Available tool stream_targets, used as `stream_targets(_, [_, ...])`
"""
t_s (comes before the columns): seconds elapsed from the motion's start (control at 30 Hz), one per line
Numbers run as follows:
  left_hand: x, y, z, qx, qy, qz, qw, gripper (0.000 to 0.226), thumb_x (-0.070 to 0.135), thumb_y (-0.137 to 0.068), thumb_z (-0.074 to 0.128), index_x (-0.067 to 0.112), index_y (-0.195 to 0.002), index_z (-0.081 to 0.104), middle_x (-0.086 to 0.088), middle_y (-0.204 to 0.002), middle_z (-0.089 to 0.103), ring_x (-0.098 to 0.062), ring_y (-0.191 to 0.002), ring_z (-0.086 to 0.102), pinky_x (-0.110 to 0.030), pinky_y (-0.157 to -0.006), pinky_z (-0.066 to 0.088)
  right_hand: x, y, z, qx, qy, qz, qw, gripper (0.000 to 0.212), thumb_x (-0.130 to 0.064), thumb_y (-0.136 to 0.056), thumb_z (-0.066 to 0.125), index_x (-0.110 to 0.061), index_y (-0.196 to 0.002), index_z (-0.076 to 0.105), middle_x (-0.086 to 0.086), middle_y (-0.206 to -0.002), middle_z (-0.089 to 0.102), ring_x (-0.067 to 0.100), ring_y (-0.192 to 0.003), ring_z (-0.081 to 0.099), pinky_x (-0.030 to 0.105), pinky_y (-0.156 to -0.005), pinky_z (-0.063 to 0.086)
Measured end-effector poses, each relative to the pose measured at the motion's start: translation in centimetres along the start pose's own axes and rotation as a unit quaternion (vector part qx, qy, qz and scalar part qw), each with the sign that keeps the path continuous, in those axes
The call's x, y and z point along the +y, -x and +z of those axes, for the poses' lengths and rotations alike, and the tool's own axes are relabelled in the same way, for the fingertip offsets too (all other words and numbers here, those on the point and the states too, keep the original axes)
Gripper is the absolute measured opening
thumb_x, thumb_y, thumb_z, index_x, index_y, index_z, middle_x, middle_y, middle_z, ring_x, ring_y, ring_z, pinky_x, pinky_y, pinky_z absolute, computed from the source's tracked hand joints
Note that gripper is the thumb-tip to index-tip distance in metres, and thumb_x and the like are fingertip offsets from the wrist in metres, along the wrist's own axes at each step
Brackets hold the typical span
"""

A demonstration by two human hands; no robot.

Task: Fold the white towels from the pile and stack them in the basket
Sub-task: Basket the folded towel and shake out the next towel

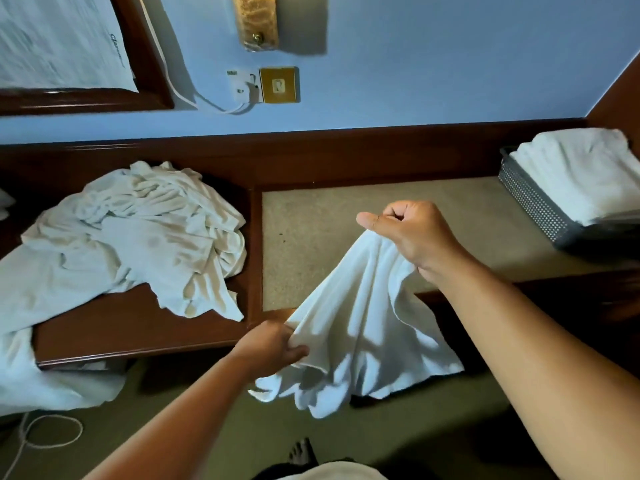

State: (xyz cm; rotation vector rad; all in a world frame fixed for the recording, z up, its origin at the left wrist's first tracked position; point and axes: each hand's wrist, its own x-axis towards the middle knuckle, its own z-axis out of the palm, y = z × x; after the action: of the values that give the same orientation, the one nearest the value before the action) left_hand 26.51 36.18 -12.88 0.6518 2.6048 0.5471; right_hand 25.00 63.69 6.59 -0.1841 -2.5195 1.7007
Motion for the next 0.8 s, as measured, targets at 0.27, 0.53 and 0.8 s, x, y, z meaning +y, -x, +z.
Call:
stream_targets(0.27, [-5.5,1.9,0.1,0.013,-0.112,-0.153,0.982,0.031,0.056,-0.087,0.056,0.029,-0.089,0.069,0.006,-0.093,0.066,-0.019,-0.095,0.061,-0.034,-0.079,0.039,2.8,0.6,-1.5,0.129,-0.088,0.102,0.982,0.055,-0.043,-0.064,0.087,-0.021,-0.053,0.039,0.010,-0.067,0.030,0.024,-0.062,0.030,0.035,-0.058,0.028])
stream_targets(0.53, [-6.0,5.8,0.4,0.127,0.059,-0.191,0.972,0.037,0.051,-0.095,0.058,0.035,-0.062,0.055,0.012,-0.069,0.052,-0.021,-0.082,0.054,-0.036,-0.075,0.035,7.2,1.4,-4.0,0.168,0.174,0.097,0.965,0.056,-0.050,-0.073,0.077,-0.002,-0.065,0.051,0.004,-0.057,0.041,0.022,-0.057,0.036,0.033,-0.056,0.030])
stream_targets(0.8, [1.1,4.6,-5.7,0.140,0.209,0.112,0.961,0.037,0.036,-0.101,0.061,0.020,-0.068,0.055,0.006,-0.060,0.051,-0.017,-0.058,0.049,-0.038,-0.057,0.041,5.0,5.3,8.4,-0.317,0.372,0.033,0.872,0.103,-0.060,-0.072,0.077,-0.066,-0.146,0.006,-0.013,-0.087,0.063,0.006,-0.068,0.061,0.027,-0.061,0.049])
